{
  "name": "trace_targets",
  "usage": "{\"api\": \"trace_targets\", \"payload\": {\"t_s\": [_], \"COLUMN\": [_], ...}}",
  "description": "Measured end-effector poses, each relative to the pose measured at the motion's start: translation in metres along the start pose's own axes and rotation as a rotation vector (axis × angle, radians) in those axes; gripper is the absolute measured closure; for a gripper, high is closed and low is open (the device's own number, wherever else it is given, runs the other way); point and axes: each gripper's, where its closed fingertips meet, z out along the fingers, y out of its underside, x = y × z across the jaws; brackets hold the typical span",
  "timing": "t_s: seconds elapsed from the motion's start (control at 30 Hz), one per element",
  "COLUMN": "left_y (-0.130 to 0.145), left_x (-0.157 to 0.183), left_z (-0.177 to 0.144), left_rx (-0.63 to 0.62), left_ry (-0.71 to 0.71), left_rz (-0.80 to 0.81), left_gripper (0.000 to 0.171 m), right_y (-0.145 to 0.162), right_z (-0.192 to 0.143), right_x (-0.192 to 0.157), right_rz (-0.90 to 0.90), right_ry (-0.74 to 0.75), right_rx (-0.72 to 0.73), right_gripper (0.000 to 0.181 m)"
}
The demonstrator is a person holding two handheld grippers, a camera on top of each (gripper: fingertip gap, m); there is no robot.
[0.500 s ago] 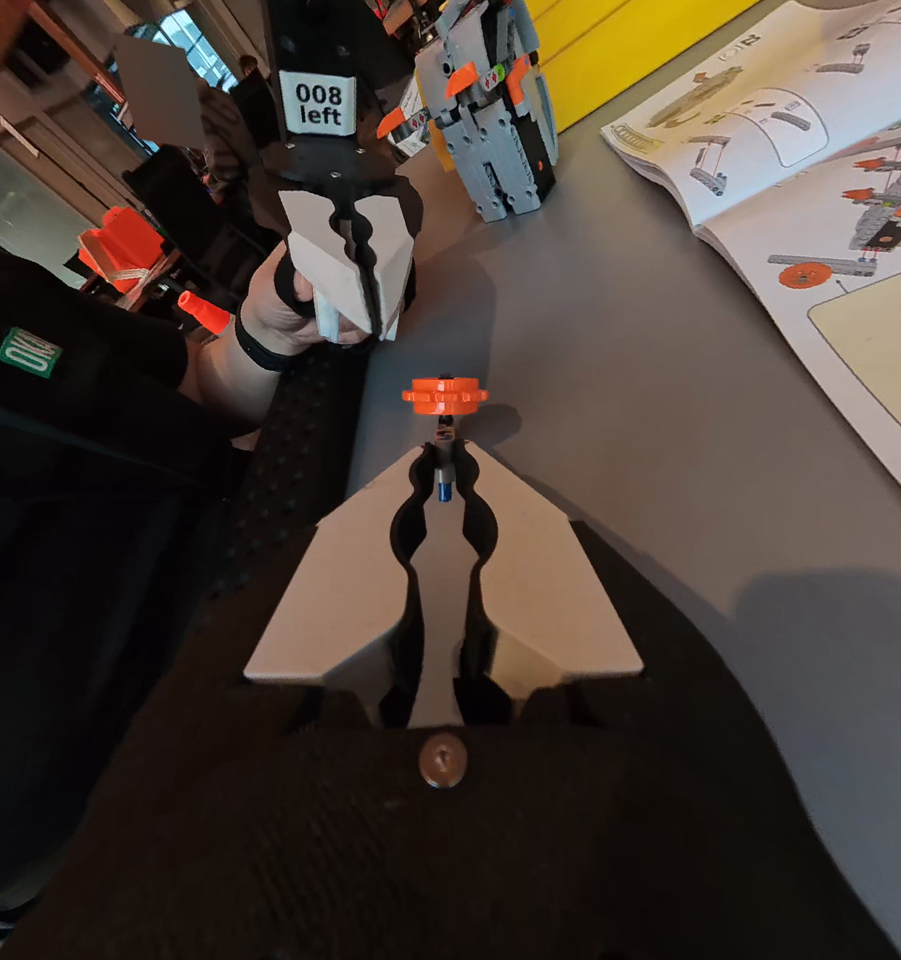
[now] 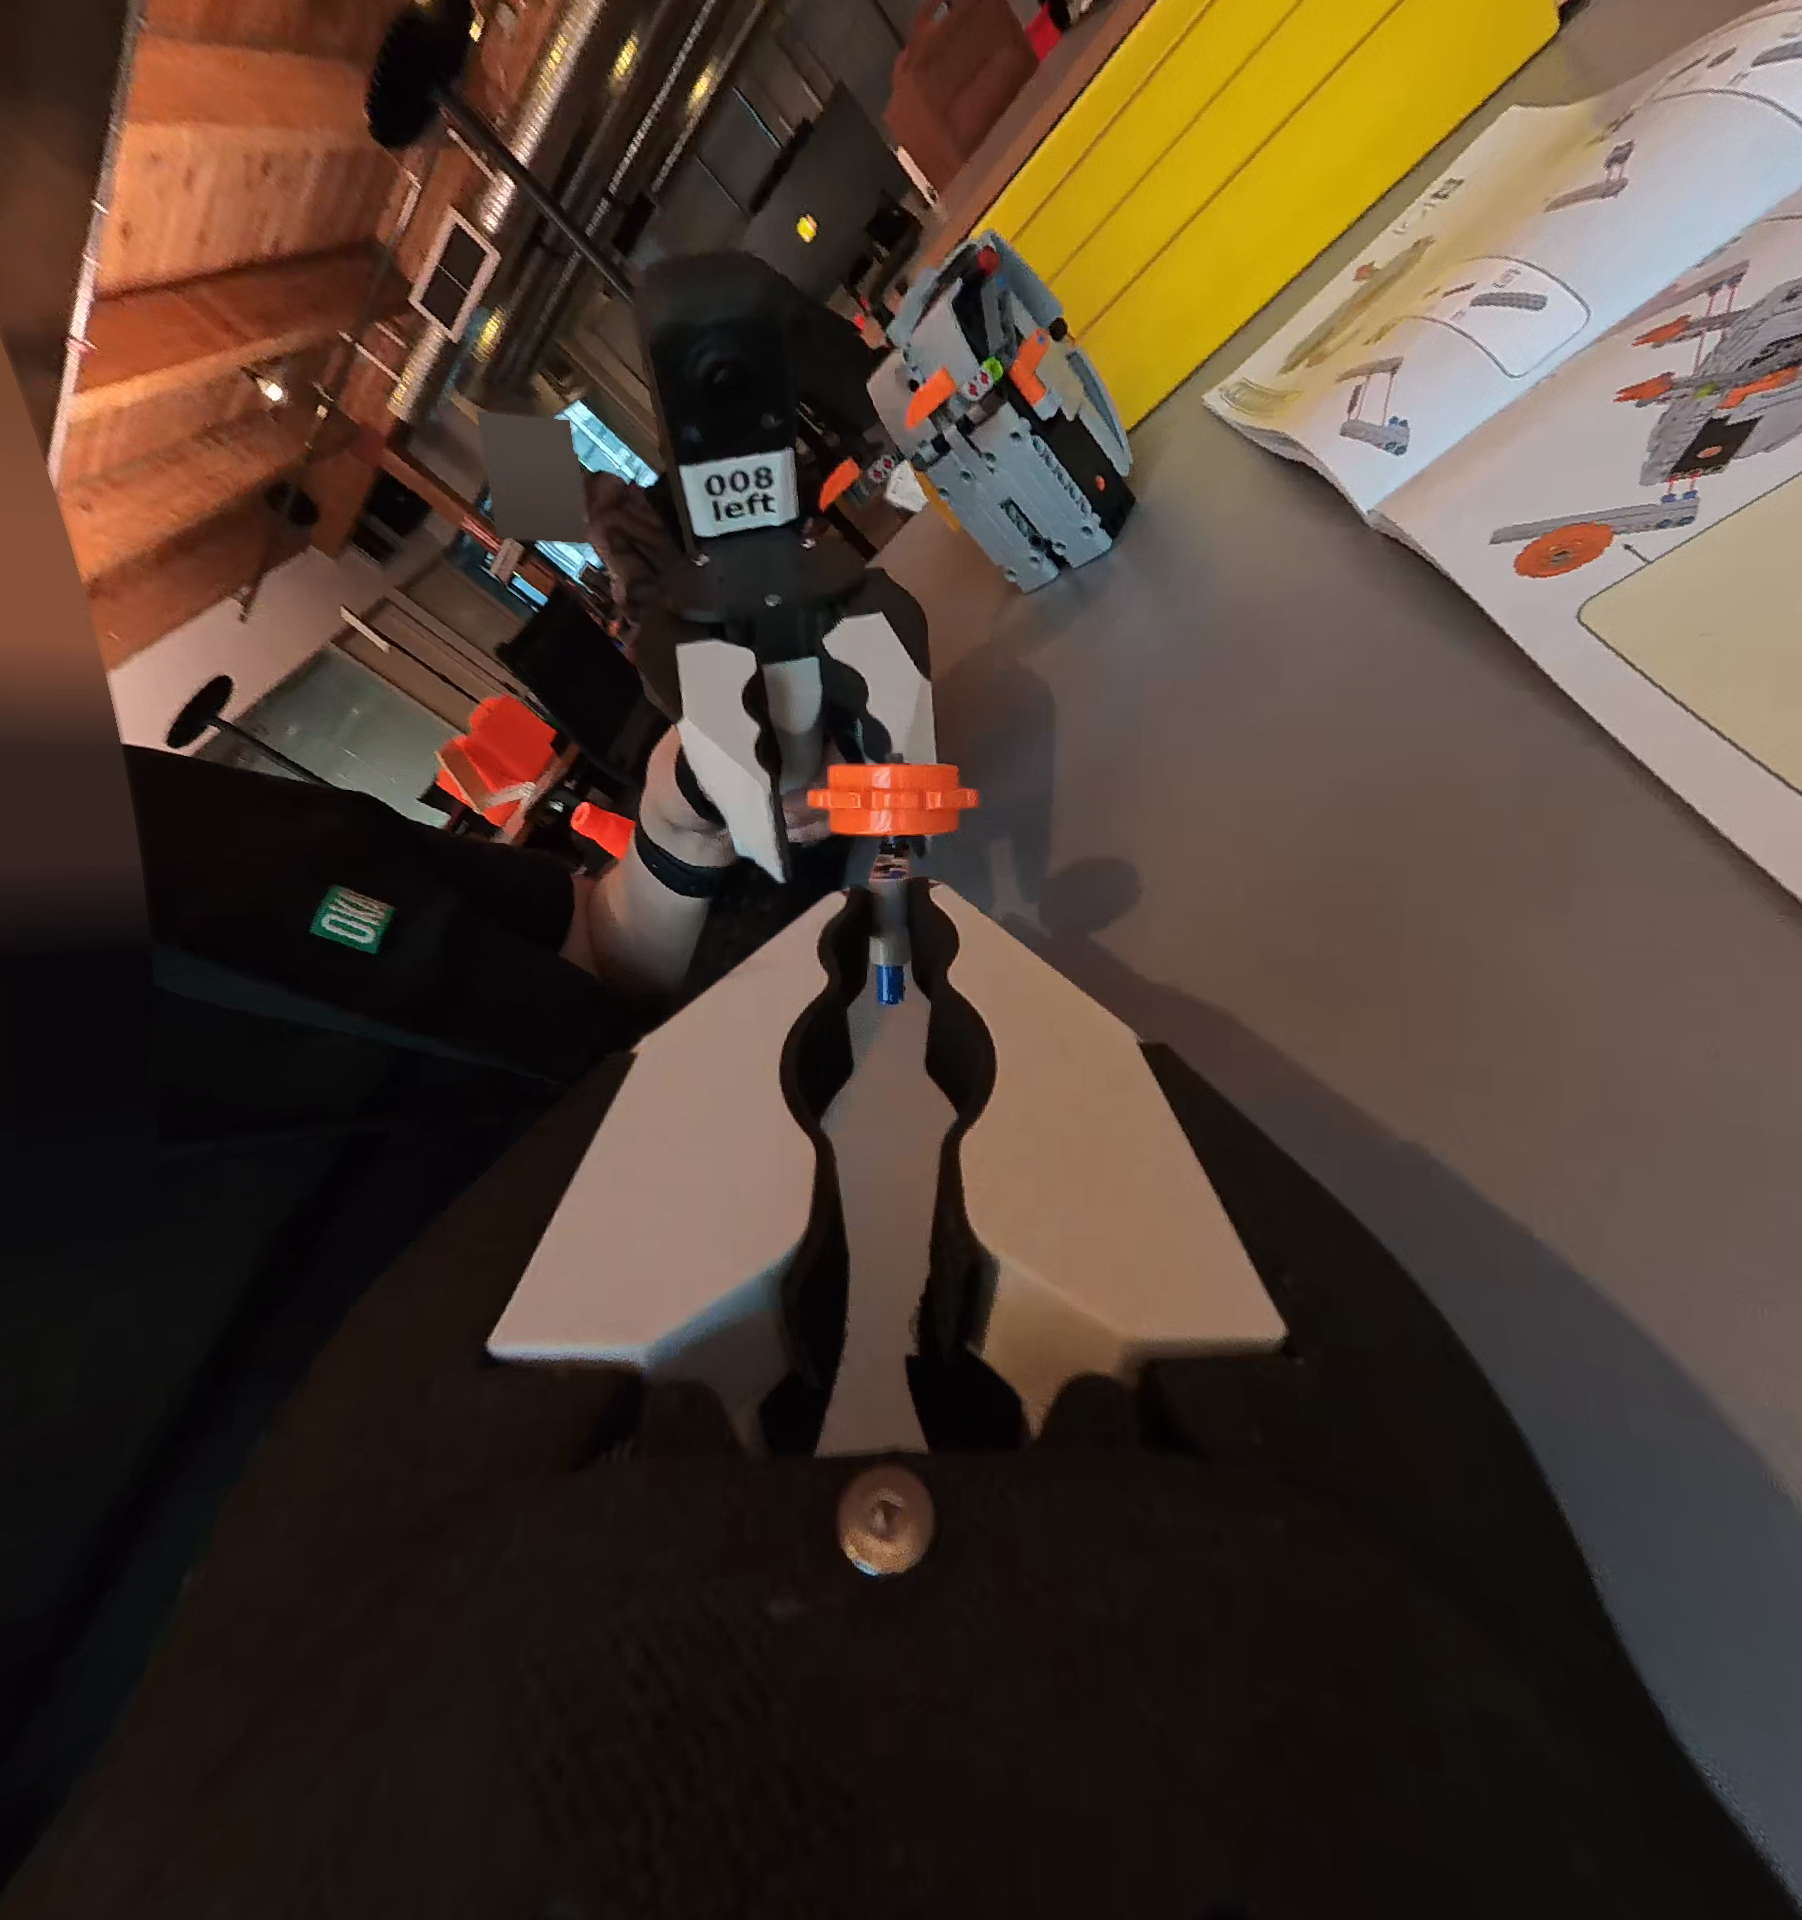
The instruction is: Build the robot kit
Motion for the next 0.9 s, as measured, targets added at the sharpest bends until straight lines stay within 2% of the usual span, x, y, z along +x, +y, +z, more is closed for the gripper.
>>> {"api": "trace_targets", "payload": {"t_s": [0.13, 0.3, 0.6, 0.77, 0.9], "left_y": [0.010, 0.012, 0.012, 0.008, 0.003], "left_x": [0.005, 0.011, 0.019, 0.018, 0.017], "left_z": [0.007, 0.009, 0.011, 0.008, 0.004], "left_rx": [-0.077, -0.097, -0.103, -0.072, -0.040], "left_ry": [0.032, 0.056, 0.127, 0.146, 0.174], "left_rz": [0.010, 0.035, 0.001, -0.047, -0.102], "left_gripper": [0.147, 0.165, 0.165, 0.166, 0.167], "right_y": [-0.004, -0.003, -0.006, -0.012, -0.026], "right_z": [-0.001, 0.001, 0.004, 0.006, 0.004], "right_x": [-0.004, -0.011, -0.013, -0.015, -0.011], "right_rz": [0.035, 0.056, 0.100, 0.042, -0.048], "right_ry": [-0.039, -0.090, -0.144, -0.155, -0.092], "right_rx": [0.026, 0.025, 0.047, 0.082, 0.162], "right_gripper": [0.176, 0.176, 0.175, 0.175, 0.160]}}
